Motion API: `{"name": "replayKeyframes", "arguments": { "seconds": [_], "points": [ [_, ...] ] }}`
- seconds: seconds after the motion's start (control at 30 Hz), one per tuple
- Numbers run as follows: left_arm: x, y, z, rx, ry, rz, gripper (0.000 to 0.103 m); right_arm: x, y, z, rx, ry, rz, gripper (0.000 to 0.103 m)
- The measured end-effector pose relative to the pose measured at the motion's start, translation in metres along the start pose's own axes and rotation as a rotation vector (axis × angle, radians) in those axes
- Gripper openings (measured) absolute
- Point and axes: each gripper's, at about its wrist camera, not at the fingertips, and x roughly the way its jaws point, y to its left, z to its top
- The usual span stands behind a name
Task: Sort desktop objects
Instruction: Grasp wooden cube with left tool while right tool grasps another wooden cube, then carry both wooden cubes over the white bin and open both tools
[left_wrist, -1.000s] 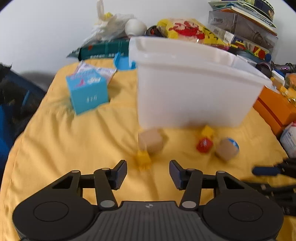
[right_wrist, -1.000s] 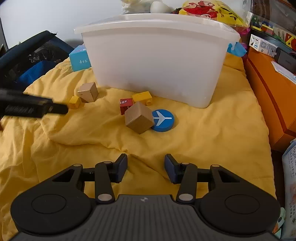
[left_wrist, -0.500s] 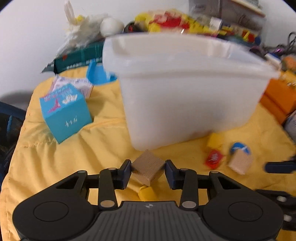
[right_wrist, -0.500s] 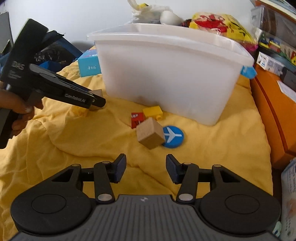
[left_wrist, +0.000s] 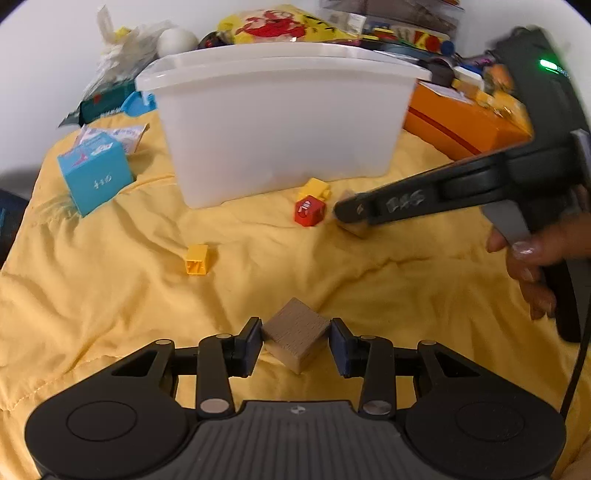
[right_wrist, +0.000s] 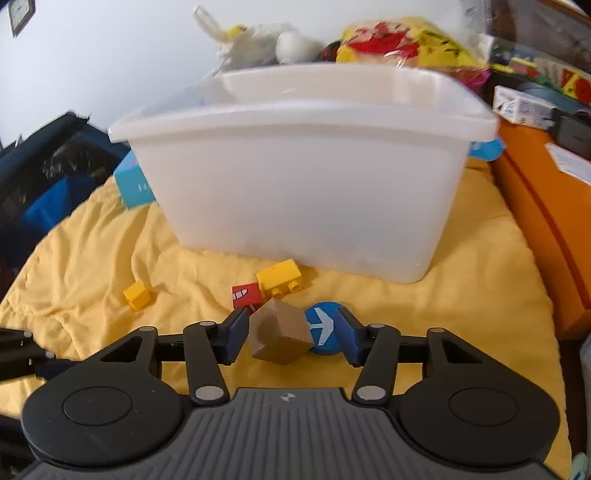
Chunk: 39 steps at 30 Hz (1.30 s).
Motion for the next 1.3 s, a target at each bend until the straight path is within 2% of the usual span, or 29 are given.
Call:
{"name": "replayKeyframes", "arguments": {
  "seconds": [0.03,0.1,0.17,0.3,0.37,0.57,0.77,0.9,1.07,1.3],
  "points": [
    [0.0,0.0,0.0,-0.003,0.0,0.001,0.043,0.003,0.002,-0.001,-0.021,0.025,0.025,0.038],
    [0.0,0.003,0.001,-0.027,0.0,-0.002,0.043,0.003,0.012,-0.007,-0.097,0.029,0.017,0.036],
    [0.001,0.003,0.001,-0.033,0.0,0.0,0.043,-0.005,0.019,-0.013,-0.158,0.012,0.008,0.035],
    [0.004,0.0,-0.003,-0.031,0.001,0.012,0.044,-0.027,0.019,-0.021,-0.188,-0.003,0.011,0.035],
    [0.007,0.0,-0.005,-0.038,0.014,0.014,0.043,-0.035,0.017,-0.028,-0.187,0.016,0.022,0.035],
    [0.004,0.0,-0.008,-0.073,0.005,0.017,0.043,-0.033,0.013,-0.044,-0.164,0.056,0.011,0.035],
    [0.005,-0.003,-0.009,-0.048,0.009,0.015,0.043,-0.024,0.018,-0.05,-0.209,0.039,-0.008,0.037],
    [-0.001,-0.001,-0.005,-0.055,0.006,0.003,0.043,-0.029,0.014,-0.05,-0.202,0.026,0.008,0.034],
    [-0.031,0.003,0.023,-0.056,-0.093,0.009,0.043,-0.048,0.01,-0.037,-0.187,-0.023,0.004,0.033],
    [-0.08,0.016,0.087,-0.01,-0.288,0.038,0.043,-0.09,0.002,0.008,-0.163,-0.189,-0.005,0.032]
  ]
}}
